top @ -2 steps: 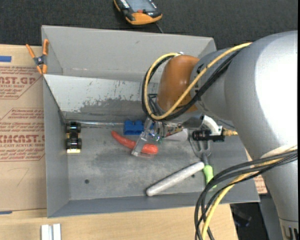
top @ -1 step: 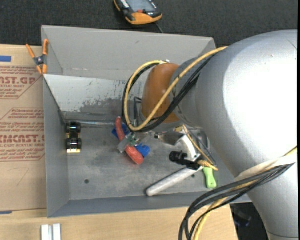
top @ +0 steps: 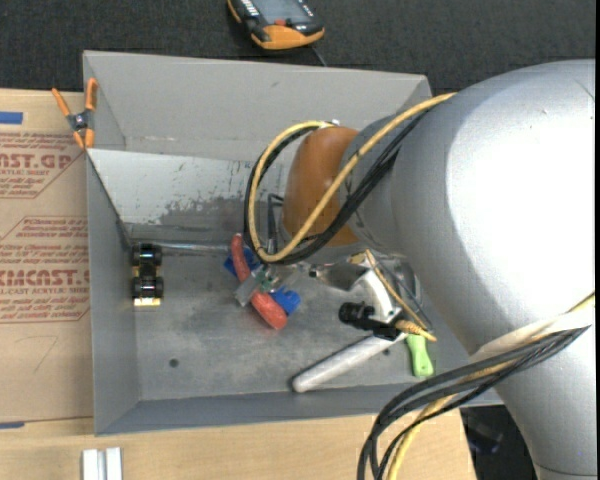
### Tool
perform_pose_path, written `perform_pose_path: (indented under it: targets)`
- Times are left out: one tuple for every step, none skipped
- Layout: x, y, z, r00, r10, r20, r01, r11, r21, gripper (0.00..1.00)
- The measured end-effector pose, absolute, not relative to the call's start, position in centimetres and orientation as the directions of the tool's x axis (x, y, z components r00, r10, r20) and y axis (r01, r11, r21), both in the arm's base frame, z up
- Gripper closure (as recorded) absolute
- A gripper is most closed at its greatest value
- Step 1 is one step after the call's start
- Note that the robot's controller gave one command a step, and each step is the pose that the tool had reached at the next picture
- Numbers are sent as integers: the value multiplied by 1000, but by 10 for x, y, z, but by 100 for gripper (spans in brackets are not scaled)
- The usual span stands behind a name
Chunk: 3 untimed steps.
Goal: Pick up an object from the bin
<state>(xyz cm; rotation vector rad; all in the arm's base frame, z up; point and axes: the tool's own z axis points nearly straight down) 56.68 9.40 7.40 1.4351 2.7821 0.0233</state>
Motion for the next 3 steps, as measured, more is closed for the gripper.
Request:
perform_pose_path:
  targets:
    - [567,94,78,-580,814,-4,814,580,19,100]
    - [567,94,81,-581,814,-4,814,581,19,100]
    - [566,94,88,-581,814,-2,813,581,17,100]
